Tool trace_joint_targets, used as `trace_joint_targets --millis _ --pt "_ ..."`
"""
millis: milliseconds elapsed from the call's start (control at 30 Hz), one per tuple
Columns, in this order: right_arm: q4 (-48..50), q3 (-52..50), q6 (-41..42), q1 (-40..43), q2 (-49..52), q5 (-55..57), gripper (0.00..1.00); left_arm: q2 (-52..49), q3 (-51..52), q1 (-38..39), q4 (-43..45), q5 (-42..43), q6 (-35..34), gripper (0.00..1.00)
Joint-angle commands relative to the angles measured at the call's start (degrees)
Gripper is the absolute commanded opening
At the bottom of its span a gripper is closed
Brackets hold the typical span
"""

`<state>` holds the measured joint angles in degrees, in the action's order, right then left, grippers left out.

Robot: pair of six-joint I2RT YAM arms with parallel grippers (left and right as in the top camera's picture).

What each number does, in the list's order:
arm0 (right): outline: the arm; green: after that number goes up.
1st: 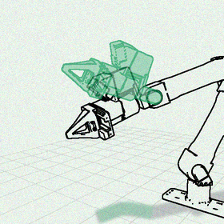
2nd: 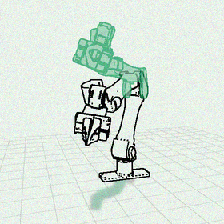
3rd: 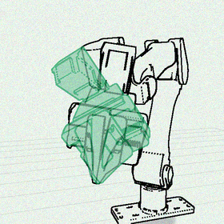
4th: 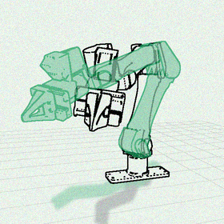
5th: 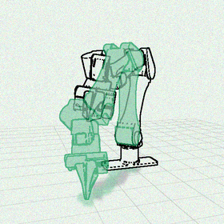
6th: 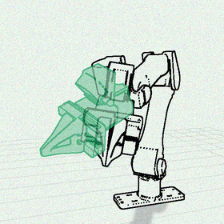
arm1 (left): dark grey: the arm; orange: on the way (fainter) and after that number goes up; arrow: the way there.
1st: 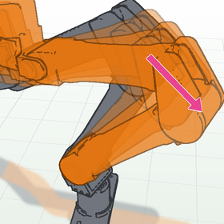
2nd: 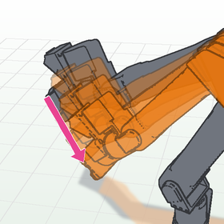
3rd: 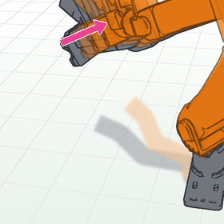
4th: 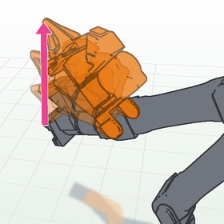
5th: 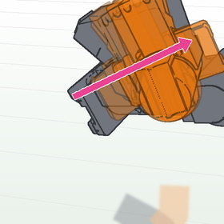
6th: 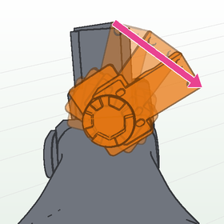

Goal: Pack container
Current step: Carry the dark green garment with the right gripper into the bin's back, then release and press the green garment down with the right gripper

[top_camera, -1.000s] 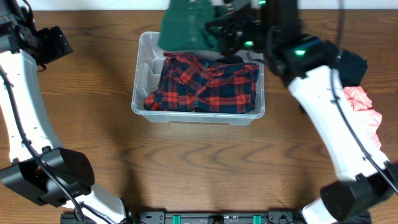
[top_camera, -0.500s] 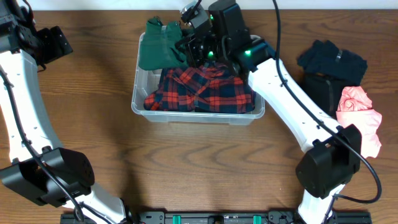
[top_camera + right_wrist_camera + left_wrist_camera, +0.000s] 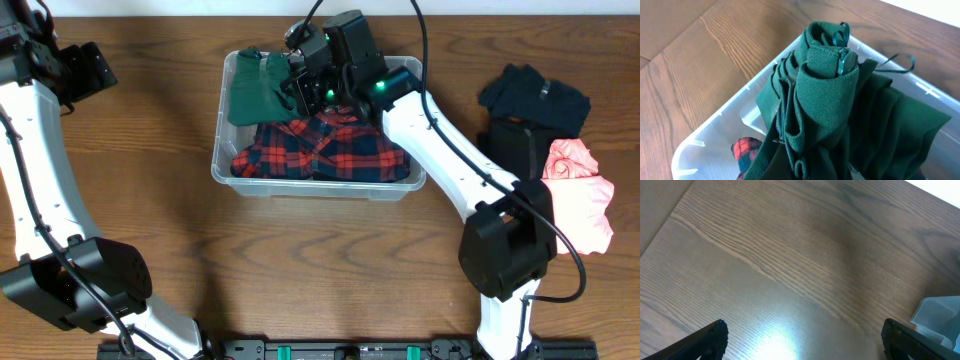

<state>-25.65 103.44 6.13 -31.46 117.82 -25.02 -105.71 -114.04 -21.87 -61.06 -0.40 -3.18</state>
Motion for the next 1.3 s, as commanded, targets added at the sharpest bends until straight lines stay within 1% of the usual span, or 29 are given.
trace_joint_targets --millis 0,400,433,533,600,667,833,900,967,1133,1267 --pt "0.3 1.4 0.7 -0.8 1.3 0.3 0.01 -0.4 -0.2 0.0 0.0 -0.1 -0.5 0.98" --pt "-0.1 1.4 0.5 -0.4 2.8 1.0 0.01 -0.4 -0.2 0.0 0.0 -0.1 -0.5 0.98" --pt "-0.3 1.4 0.5 -0.2 2.8 1.0 0.05 -0.4 -0.2 0.0 0.0 -0.1 -0.5 0.98" --pt "-0.9 1.4 0.5 0.5 2.8 1.0 0.22 -0.4 -0.2 0.0 0.0 -0.1 -0.5 0.98" --pt "-1.2 1.4 0.5 1.2 2.8 0.7 0.27 -0.4 -0.2 0.0 0.0 -0.1 -0.5 0.98" --pt "-1.4 1.4 0.5 2.0 2.8 -0.6 0.36 -0.4 -0.2 0.0 0.0 -0.1 -0.5 0.98" --pt "-1.8 1.4 0.5 3.9 2.8 -3.2 0.44 -0.4 -0.2 0.0 0.0 -0.1 -0.5 0.98" --pt "-2.2 1.5 0.2 4.4 2.7 -3.2 0.48 -0.4 -0.2 0.0 0.0 -0.1 -0.5 0.98" --pt "-2.5 1.5 -0.4 4.9 2.7 -3.6 0.55 -0.4 -0.2 0.0 0.0 -0.1 -0.5 0.98" --pt "-4.0 1.5 -0.7 6.4 2.4 -3.8 0.63 -0.4 -0.2 0.0 0.0 -0.1 -0.5 0.98" --pt "-4.0 1.6 -0.6 7.7 0.8 -4.4 0.77 -0.4 -0.2 0.0 0.0 -0.1 -0.5 0.98"
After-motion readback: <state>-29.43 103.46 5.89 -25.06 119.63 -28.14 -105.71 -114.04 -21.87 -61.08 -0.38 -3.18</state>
